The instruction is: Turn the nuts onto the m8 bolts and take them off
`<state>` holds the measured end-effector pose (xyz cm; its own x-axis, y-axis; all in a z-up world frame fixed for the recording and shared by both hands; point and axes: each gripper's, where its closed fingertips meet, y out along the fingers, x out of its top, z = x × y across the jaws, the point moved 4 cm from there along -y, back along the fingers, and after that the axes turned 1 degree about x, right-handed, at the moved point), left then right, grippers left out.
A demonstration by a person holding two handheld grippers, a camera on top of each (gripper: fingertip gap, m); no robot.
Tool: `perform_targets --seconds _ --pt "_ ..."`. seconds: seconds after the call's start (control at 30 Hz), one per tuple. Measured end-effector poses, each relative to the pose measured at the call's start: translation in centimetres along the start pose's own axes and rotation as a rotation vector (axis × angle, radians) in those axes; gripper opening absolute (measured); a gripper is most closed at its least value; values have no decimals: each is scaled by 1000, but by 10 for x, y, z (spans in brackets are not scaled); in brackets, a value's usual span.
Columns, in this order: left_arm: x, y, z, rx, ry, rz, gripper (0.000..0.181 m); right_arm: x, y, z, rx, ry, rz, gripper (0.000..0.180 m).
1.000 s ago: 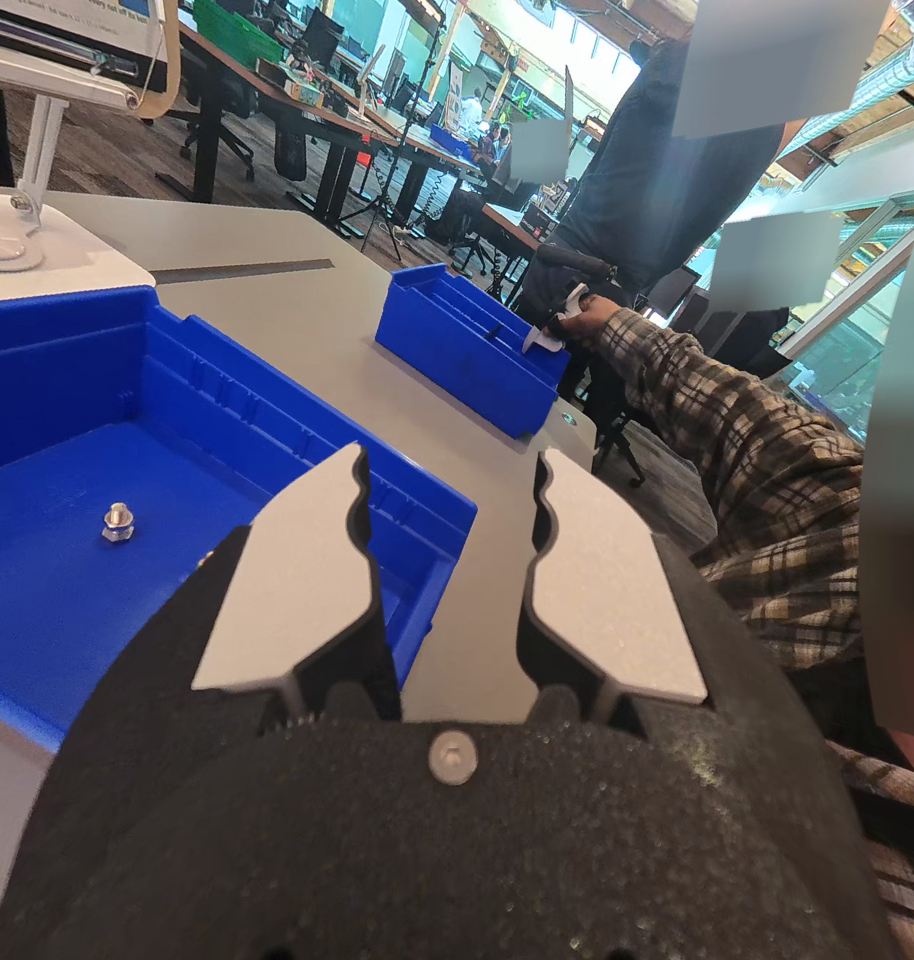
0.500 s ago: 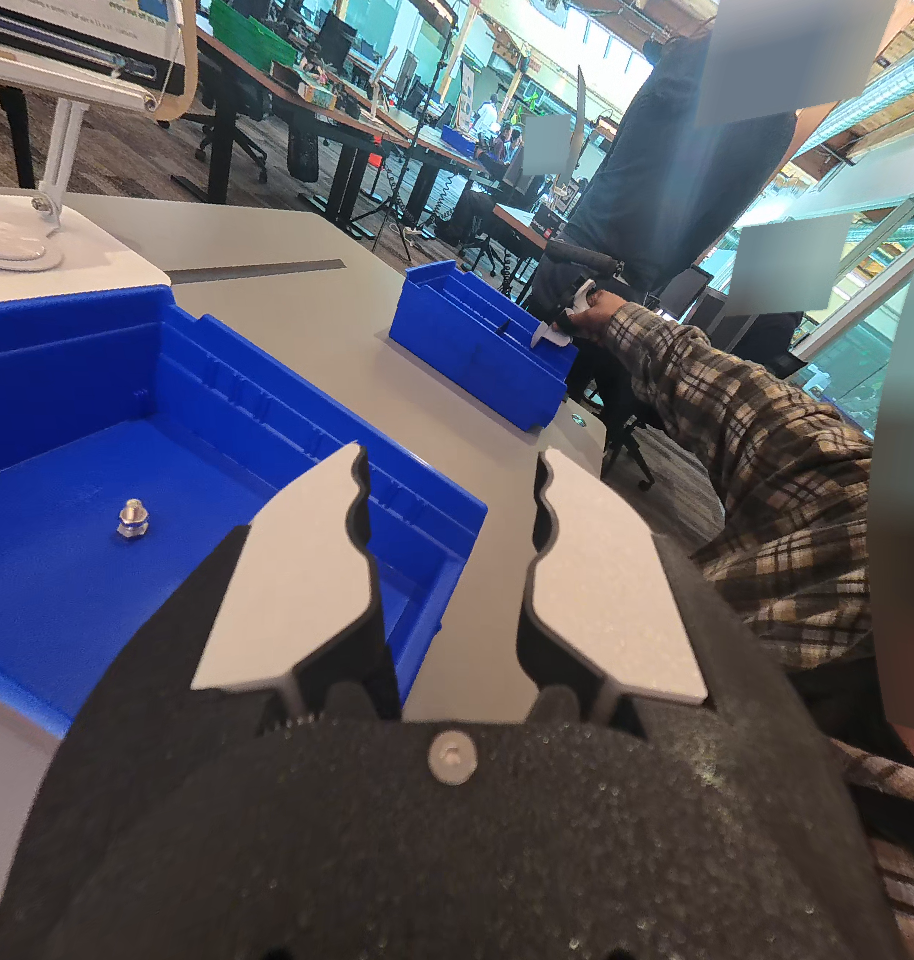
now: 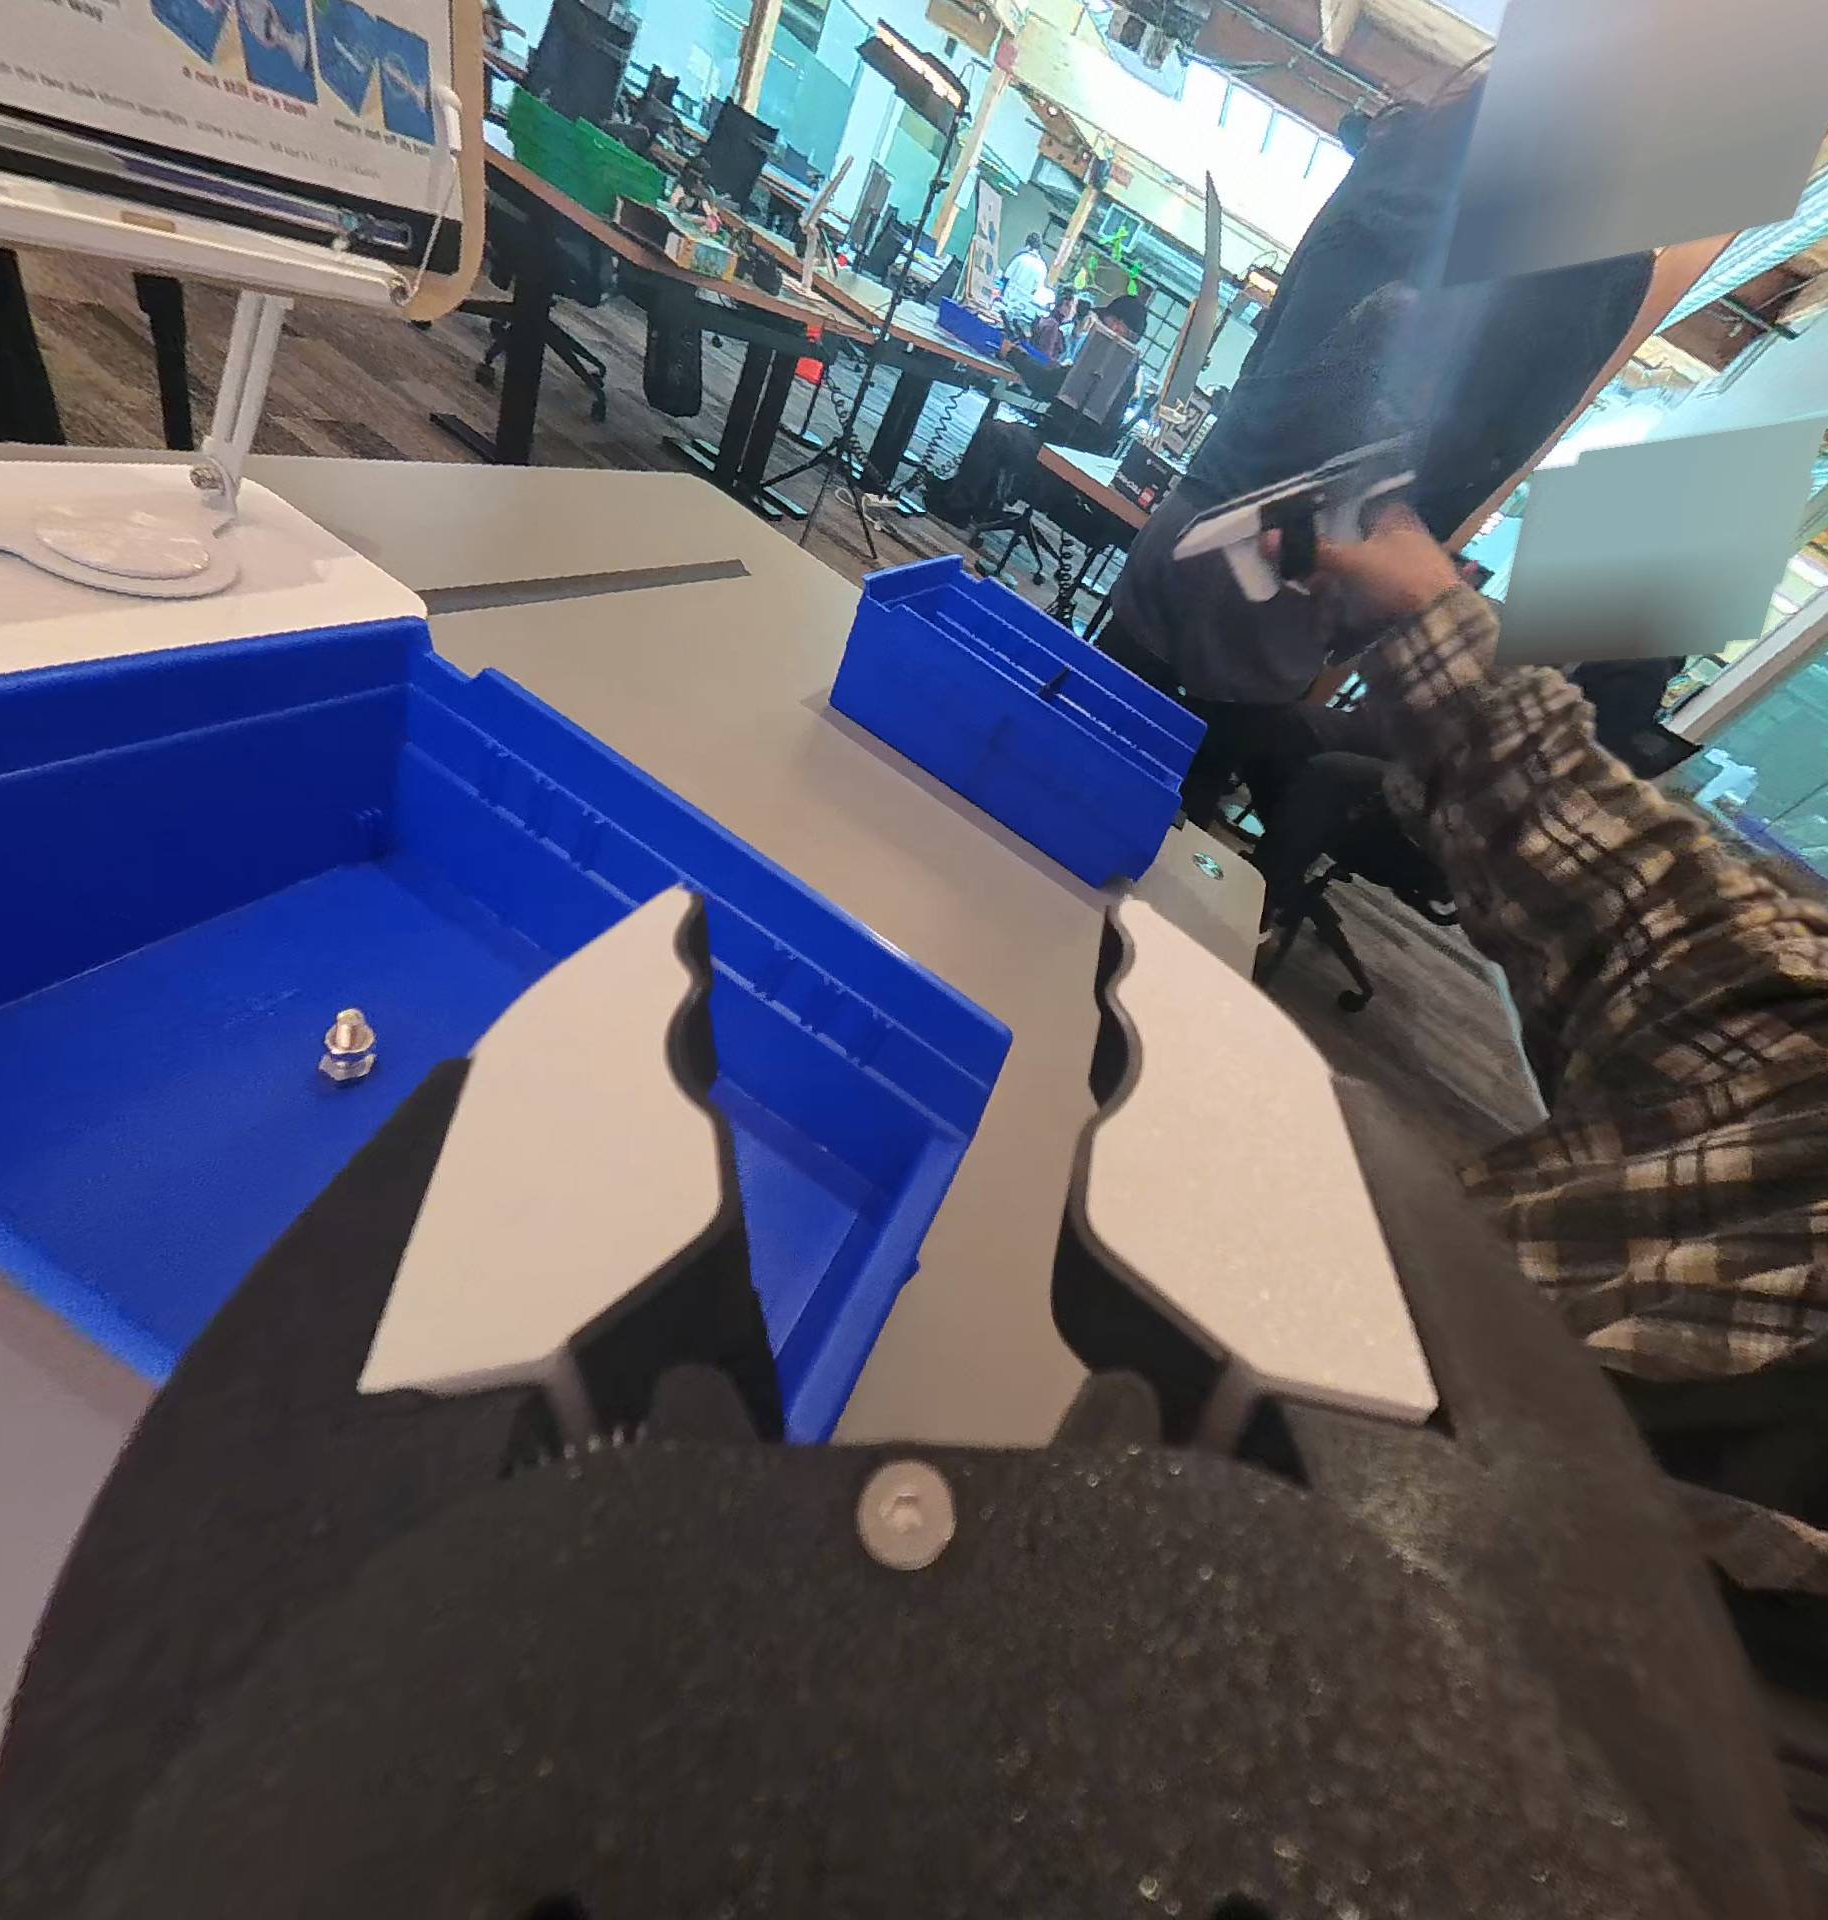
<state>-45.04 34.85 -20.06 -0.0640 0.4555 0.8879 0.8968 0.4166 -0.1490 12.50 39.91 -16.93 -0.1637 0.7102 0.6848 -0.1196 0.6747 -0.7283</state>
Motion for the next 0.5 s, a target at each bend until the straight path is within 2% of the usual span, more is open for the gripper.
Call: perform_targets --seconds 0.13,0.27,0.37,0.5 --pt "-1 -9 6 103 22 -4 73 11 4 92 103 -143 -123 71" --pt "-12 -17 22 225 -21 31 75 -3 36 170 289 -213 -147 70" --pt "-18 -22 34 310 -59 94 75 -17 74 207 393 -244 -116 69" --pt "-19 -32 48 462 -78 164 76 -29 126 229 440 -275 -85 67"
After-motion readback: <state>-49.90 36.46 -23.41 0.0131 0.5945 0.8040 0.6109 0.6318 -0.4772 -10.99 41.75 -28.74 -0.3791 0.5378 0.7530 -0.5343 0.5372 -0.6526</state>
